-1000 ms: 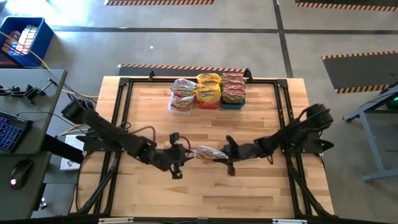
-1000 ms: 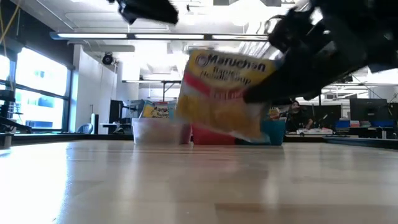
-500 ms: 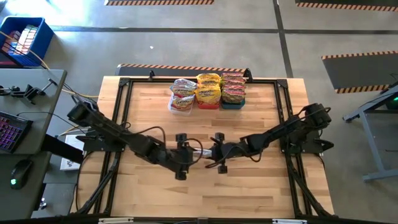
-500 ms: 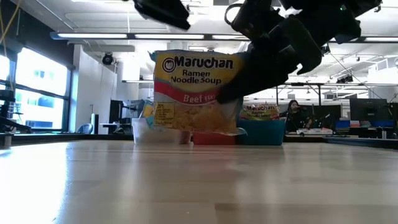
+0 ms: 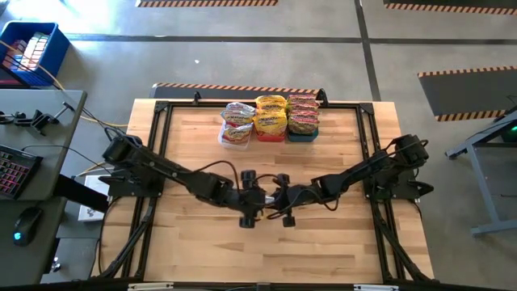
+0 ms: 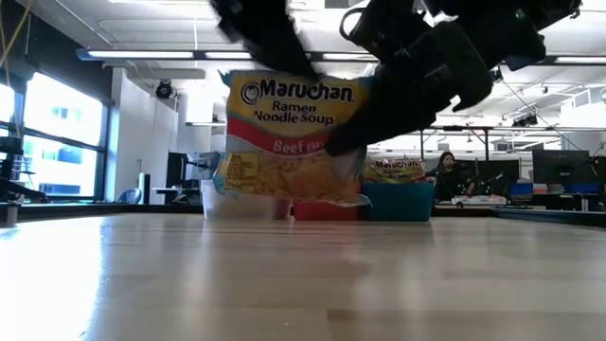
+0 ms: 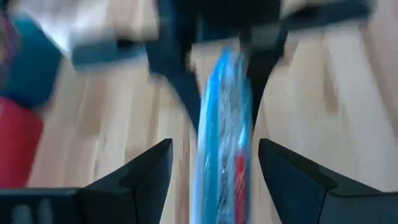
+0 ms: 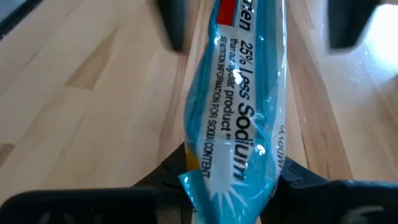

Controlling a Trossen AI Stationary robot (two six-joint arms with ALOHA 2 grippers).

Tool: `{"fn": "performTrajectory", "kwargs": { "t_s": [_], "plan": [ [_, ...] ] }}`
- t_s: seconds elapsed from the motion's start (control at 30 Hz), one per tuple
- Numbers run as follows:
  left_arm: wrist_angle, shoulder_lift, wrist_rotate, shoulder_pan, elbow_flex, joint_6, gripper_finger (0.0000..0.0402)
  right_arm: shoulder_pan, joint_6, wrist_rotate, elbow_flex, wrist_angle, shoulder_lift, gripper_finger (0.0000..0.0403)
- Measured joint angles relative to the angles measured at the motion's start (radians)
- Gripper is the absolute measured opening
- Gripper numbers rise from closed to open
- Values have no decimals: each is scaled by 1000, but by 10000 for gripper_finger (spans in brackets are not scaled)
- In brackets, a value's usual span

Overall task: Sort Maruchan noodles
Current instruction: Put the blue noodle pack into the transparent bin

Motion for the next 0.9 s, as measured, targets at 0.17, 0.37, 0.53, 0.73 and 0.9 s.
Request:
{"fn": "performTrajectory", "kwargs": {
  "t_s": [0.17, 0.37, 0.53, 0.73, 0.9],
  "plan": [
    [-42, 15, 92, 29, 6, -7, 230, 0, -8, -2, 0, 8, 0, 96],
    [-51, 22, 146, 38, 6, -5, 213, 0, -8, -2, 0, 14, 0, 96],
    [-64, 22, 156, 39, 6, 18, 163, 0, -12, -2, 0, 21, 0, 96],
    [-76, 22, 141, 39, 6, 67, 87, 6, -26, 23, 0, 21, 0, 120],
    [-156, -19, 58, 41, 6, 97, 74, 22, -32, 106, 0, 20, -1, 159]
  ]
}}
